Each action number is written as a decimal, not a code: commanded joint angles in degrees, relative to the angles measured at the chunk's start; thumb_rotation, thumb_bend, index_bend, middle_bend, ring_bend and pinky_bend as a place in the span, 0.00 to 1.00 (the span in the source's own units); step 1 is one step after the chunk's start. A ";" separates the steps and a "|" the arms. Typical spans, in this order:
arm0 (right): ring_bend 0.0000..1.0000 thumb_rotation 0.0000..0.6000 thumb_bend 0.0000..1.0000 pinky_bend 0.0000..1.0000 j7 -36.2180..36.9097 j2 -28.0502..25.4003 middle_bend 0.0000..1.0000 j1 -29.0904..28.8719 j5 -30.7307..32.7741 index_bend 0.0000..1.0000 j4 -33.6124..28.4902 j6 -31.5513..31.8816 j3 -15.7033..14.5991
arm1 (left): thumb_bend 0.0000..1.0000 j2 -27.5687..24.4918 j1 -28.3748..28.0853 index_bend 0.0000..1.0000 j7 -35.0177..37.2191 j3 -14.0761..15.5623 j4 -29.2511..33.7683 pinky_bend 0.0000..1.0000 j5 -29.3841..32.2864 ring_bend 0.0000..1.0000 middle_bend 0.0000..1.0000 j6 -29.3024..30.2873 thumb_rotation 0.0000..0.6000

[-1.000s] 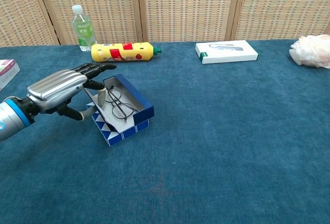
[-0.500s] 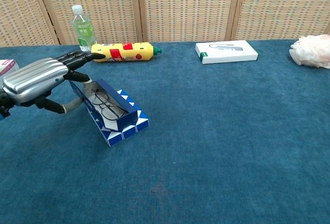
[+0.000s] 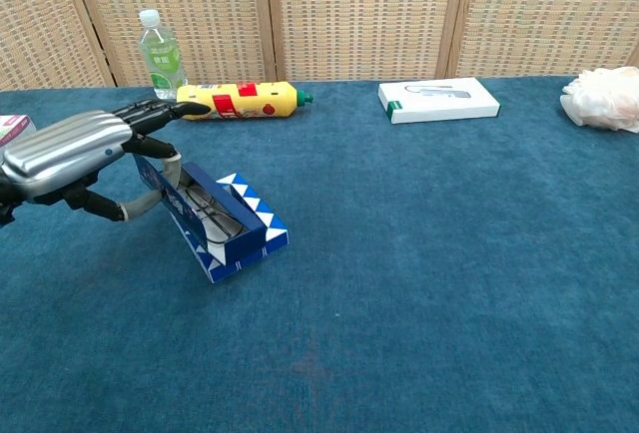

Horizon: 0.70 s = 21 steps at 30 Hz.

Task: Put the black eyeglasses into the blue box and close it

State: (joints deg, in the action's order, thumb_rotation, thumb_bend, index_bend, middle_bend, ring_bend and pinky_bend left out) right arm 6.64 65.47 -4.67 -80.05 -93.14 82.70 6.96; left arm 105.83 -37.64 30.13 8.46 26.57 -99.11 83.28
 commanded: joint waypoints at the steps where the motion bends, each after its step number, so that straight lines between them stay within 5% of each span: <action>1: 0.00 1.00 0.03 0.00 0.03 0.00 0.00 -0.01 -0.04 0.00 0.04 -0.02 -0.01 | 0.50 -2.08 -1.96 0.80 -0.07 -1.15 5.17 0.00 1.58 0.00 0.00 -5.60 1.00; 10: 0.00 1.00 0.03 0.00 0.22 -0.02 0.00 -0.04 -0.07 0.00 0.12 -0.15 -0.06 | 0.50 -2.42 -4.31 0.79 -2.26 -4.04 10.69 0.00 4.45 0.00 0.00 -12.57 1.00; 21: 0.00 1.00 0.03 0.00 0.56 -0.12 0.00 0.00 0.06 0.00 0.13 -0.25 -0.04 | 0.50 -1.89 -5.15 0.80 -3.80 -5.06 11.07 0.00 4.63 0.00 0.00 -13.78 1.00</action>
State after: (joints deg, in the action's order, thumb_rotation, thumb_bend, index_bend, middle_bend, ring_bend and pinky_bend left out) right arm 7.21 65.35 -4.67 -79.99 -93.01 82.46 6.92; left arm 104.06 -42.80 26.35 3.38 37.52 -94.41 69.42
